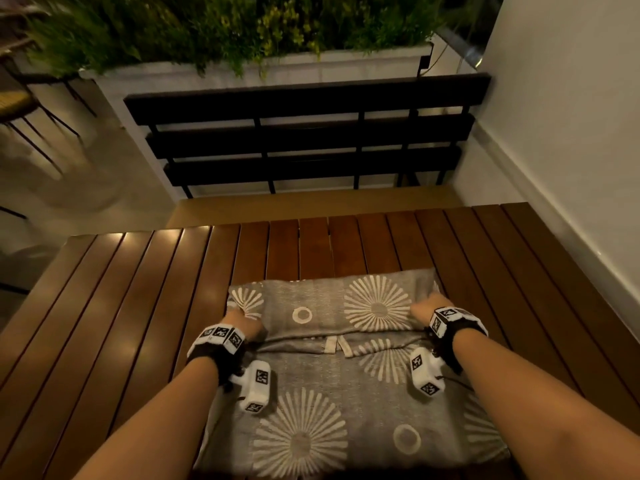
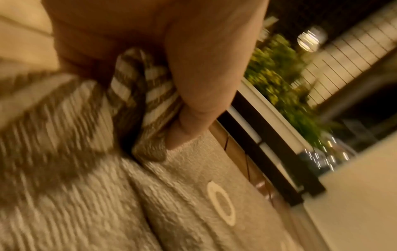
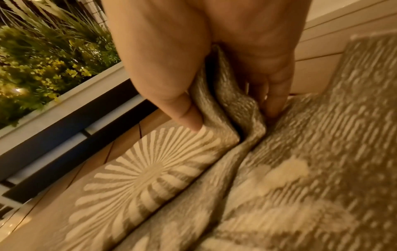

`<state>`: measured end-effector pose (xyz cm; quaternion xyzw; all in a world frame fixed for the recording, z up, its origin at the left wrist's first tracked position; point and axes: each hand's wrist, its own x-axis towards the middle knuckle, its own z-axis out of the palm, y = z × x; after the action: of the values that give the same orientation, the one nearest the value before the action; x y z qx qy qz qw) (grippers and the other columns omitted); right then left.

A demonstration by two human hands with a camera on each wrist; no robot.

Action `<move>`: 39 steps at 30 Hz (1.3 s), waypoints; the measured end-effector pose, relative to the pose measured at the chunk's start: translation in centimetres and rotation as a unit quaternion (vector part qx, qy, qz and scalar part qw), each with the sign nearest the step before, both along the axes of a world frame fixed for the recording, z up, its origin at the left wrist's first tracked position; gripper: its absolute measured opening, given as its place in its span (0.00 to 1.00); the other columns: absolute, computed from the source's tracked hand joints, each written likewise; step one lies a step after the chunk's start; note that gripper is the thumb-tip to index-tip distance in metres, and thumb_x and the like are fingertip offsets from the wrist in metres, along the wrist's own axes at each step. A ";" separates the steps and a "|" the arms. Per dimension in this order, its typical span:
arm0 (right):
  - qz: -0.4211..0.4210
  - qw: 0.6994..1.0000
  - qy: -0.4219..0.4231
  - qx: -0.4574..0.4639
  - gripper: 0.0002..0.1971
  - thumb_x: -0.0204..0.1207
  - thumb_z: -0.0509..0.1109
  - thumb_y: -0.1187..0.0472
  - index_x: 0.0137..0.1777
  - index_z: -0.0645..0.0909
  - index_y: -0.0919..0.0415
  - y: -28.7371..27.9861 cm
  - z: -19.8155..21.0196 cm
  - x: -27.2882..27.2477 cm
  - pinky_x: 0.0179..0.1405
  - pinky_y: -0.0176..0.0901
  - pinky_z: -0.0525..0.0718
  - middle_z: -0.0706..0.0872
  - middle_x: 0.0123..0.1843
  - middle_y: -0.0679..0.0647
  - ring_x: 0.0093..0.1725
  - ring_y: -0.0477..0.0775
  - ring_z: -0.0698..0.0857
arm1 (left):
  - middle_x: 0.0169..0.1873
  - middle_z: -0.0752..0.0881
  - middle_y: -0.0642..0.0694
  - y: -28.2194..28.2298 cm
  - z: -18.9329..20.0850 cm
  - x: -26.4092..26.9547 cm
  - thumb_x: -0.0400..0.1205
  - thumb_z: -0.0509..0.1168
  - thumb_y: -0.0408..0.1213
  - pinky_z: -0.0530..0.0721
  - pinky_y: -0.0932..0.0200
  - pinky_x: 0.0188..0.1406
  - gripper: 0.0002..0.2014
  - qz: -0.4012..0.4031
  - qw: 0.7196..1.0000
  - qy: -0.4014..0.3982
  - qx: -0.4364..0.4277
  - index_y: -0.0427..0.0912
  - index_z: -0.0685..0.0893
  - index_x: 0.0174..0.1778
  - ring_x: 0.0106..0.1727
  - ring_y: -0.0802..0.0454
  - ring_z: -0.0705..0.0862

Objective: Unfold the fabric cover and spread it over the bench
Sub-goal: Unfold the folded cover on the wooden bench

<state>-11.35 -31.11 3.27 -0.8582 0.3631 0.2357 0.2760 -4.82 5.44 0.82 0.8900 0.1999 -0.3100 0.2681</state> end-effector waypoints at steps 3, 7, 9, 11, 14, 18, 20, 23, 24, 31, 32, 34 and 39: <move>-0.005 1.000 -0.014 0.024 0.18 0.76 0.66 0.58 0.62 0.76 0.67 1.0 0.3 0.7 0.33 0.41 0.80 0.85 0.50 0.62 0.34 0.56 0.80 | 0.64 0.81 0.30 -1.4 -0.3 0.1 0.79 0.67 0.35 0.86 0.44 0.56 0.25 0.012 0.998 -0.026 -0.055 0.32 0.73 0.72 0.59 0.33 0.84; -0.085 0.981 0.018 0.172 0.05 0.74 0.69 0.64 0.39 0.79 0.66 2.1 0.6 1.3 0.24 0.36 0.80 0.83 0.31 0.60 0.21 0.54 0.82 | 0.34 0.82 0.35 -2.2 1.0 0.1 0.78 0.61 0.24 0.88 0.53 0.24 0.02 0.138 0.966 0.050 -0.215 0.30 0.79 0.42 0.28 0.42 0.84; -0.108 0.969 0.031 0.220 0.09 0.76 0.65 0.68 0.34 0.75 0.65 2.6 0.4 1.3 0.18 0.33 0.74 0.78 0.29 0.59 0.16 0.52 0.78 | 0.23 0.77 0.40 -2.1 1.2 0.0 0.75 0.62 0.32 0.73 0.63 0.17 0.07 0.131 0.956 0.119 -0.233 0.35 0.77 0.32 0.19 0.48 0.74; -0.117 0.959 0.036 0.256 0.10 0.74 0.62 0.69 0.31 0.74 0.65 3.0 0.1 1.4 0.18 0.37 0.72 0.77 0.23 0.59 0.18 0.55 0.76 | 0.22 0.76 0.42 -2.0 0.8 0.0 0.69 0.67 0.38 0.69 0.61 0.25 0.07 0.111 0.950 0.156 -0.247 0.37 0.78 0.31 0.18 0.50 0.70; -0.206 0.907 -0.020 0.367 0.09 0.72 0.61 0.71 0.31 0.77 0.65 3.0 0.1 2.6 0.16 0.39 0.77 0.80 0.22 0.59 0.23 0.57 0.78 | 0.36 0.83 0.37 -2.4 1.4 0.7 0.72 0.69 0.31 0.84 0.55 0.29 0.08 0.151 0.932 0.131 -0.301 0.35 0.81 0.44 0.28 0.46 0.82; -0.301 0.761 -0.249 0.518 0.08 0.83 0.62 0.57 0.53 0.81 0.59 2.6 3.2 6.5 0.40 0.49 0.87 0.85 0.52 0.58 0.52 0.57 0.83 | 0.52 0.85 0.37 -3.2 4.7 4.3 0.83 0.64 0.31 0.88 0.47 0.40 0.07 0.283 0.832 -0.026 -0.476 0.40 0.82 0.55 0.48 0.43 0.86; -0.285 0.713 -0.294 0.569 0.18 0.84 0.56 0.43 0.62 0.78 0.53 2.2 4.1 7.6 0.65 0.54 0.78 0.79 0.69 0.55 0.68 0.56 0.77 | 0.57 0.85 0.44 -3.5 6.2 5.7 0.87 0.58 0.45 0.81 0.48 0.48 0.12 0.283 0.766 -0.069 -0.574 0.47 0.80 0.62 0.57 0.46 0.83; -0.206 0.757 -0.256 0.565 0.39 0.77 0.52 0.31 0.83 0.55 0.52 2.2 4.0 7.8 0.82 0.61 0.57 0.59 0.84 0.52 0.83 0.56 0.59 | 0.74 0.74 0.48 -4.0 6.2 6.3 0.82 0.51 0.66 0.66 0.43 0.74 0.32 0.194 0.778 -0.042 -0.596 0.53 0.68 0.78 0.76 0.47 0.69; -0.182 0.785 -0.237 0.543 0.40 0.78 0.54 0.32 0.84 0.50 0.51 2.4 3.5 7.7 0.82 0.61 0.56 0.55 0.86 0.53 0.84 0.57 0.56 | 0.77 0.70 0.48 -4.1 5.8 6.2 0.80 0.53 0.69 0.59 0.40 0.78 0.34 0.157 0.802 -0.017 -0.576 0.55 0.67 0.80 0.79 0.46 0.66; 0.283 0.953 -0.046 0.094 0.27 0.81 0.65 0.53 0.80 0.68 0.54 3.3 -1.1 4.9 0.66 0.38 0.78 0.69 0.81 0.56 0.71 0.55 0.77 | 0.77 0.72 0.45 -5.2 0.7 2.9 0.75 0.68 0.60 0.72 0.50 0.74 0.40 -0.262 0.954 -0.048 -0.140 0.50 0.64 0.81 0.74 0.45 0.74; 0.354 0.935 -0.019 0.028 0.30 0.79 0.66 0.49 0.80 0.66 0.50 3.2 -1.6 4.6 0.76 0.46 0.70 0.61 0.84 0.56 0.79 0.57 0.68 | 0.80 0.67 0.45 -5.0 -0.4 2.8 0.75 0.67 0.62 0.70 0.46 0.76 0.41 -0.308 0.945 -0.045 -0.097 0.51 0.63 0.82 0.78 0.43 0.69; 0.406 0.914 0.016 -0.002 0.44 0.68 0.70 0.33 0.82 0.58 0.44 3.2 -2.0 4.0 0.83 0.56 0.56 0.45 0.87 0.53 0.85 0.60 0.50 | 0.85 0.51 0.47 -5.0 -1.2 1.9 0.69 0.66 0.70 0.58 0.35 0.80 0.48 -0.408 0.913 -0.031 -0.010 0.59 0.56 0.83 0.84 0.38 0.50; 0.488 0.866 0.089 -0.066 0.70 0.44 0.71 0.19 0.82 0.34 0.39 3.9 -3.1 2.9 0.80 0.70 0.46 0.26 0.84 0.52 0.83 0.66 0.32 | 0.82 0.29 0.43 -5.8 -2.1 -1.1 0.59 0.75 0.71 0.42 0.23 0.76 0.66 -0.546 0.829 -0.003 0.125 0.65 0.33 0.80 0.81 0.28 0.32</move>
<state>-8.42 -27.18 0.20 -0.9174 -0.0642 0.3912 0.0346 -5.89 -0.33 -1.27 0.8810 -0.2819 -0.3757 -0.0579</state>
